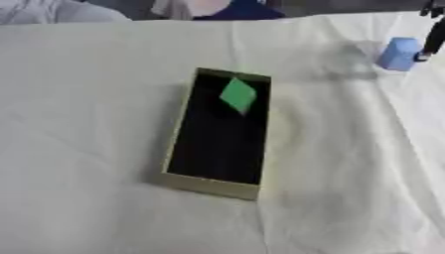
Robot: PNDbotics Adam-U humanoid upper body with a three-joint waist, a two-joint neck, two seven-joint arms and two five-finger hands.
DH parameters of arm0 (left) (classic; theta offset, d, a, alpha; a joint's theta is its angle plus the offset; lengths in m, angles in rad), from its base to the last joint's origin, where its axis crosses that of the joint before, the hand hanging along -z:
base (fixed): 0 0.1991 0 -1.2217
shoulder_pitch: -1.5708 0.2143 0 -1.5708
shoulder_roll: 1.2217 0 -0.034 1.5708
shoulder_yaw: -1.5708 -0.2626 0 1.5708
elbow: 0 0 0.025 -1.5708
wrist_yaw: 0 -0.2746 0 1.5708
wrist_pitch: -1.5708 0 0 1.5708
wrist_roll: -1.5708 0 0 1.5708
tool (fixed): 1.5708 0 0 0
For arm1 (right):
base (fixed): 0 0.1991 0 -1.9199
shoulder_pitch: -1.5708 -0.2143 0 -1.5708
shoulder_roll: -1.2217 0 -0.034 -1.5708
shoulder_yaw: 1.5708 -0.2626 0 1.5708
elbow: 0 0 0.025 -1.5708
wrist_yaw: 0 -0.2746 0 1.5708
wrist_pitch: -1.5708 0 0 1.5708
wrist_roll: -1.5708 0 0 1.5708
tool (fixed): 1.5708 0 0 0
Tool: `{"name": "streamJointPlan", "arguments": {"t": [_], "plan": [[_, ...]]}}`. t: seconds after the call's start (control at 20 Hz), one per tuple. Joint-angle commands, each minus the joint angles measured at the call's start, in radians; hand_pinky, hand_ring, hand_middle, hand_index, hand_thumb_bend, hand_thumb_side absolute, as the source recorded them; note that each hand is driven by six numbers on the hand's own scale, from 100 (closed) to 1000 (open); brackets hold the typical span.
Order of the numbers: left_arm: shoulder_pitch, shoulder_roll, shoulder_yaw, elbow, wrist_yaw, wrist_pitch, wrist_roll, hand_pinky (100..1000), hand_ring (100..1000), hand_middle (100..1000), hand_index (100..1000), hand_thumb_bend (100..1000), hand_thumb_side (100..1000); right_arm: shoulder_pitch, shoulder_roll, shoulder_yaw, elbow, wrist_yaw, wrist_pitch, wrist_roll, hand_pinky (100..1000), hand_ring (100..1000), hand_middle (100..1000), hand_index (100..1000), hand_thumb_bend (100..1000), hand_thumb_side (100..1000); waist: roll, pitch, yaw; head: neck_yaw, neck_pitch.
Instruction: Pick up objects on the table and place them in the box.
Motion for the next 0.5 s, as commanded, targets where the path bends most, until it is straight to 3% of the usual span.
{"name": "streamJointPlan", "arguments": {"t": [0.05, 0.5], "plan": [[-0.006, 0.026, 0.012, -0.020, 0.001, -0.001, -0.002, 731, 790, 763, 878, 281, 907, -0.032, -0.028, -0.005, -0.004, 0.005, 0.018, 0.010, 918, 954, 934, 1000, 442, 100, 0.000, -0.017, 0.001, 0.001, 0.005], [-0.010, 0.023, 0.011, -0.020, 0.003, -0.002, -0.002, 730, 790, 764, 878, 279, 909, -0.035, 0.010, -0.023, 0.013, 0.005, 0.058, -0.039, 909, 943, 919, 1000, 400, 100, 0.009, -0.010, 0.007, -0.002, 0.005]]}}
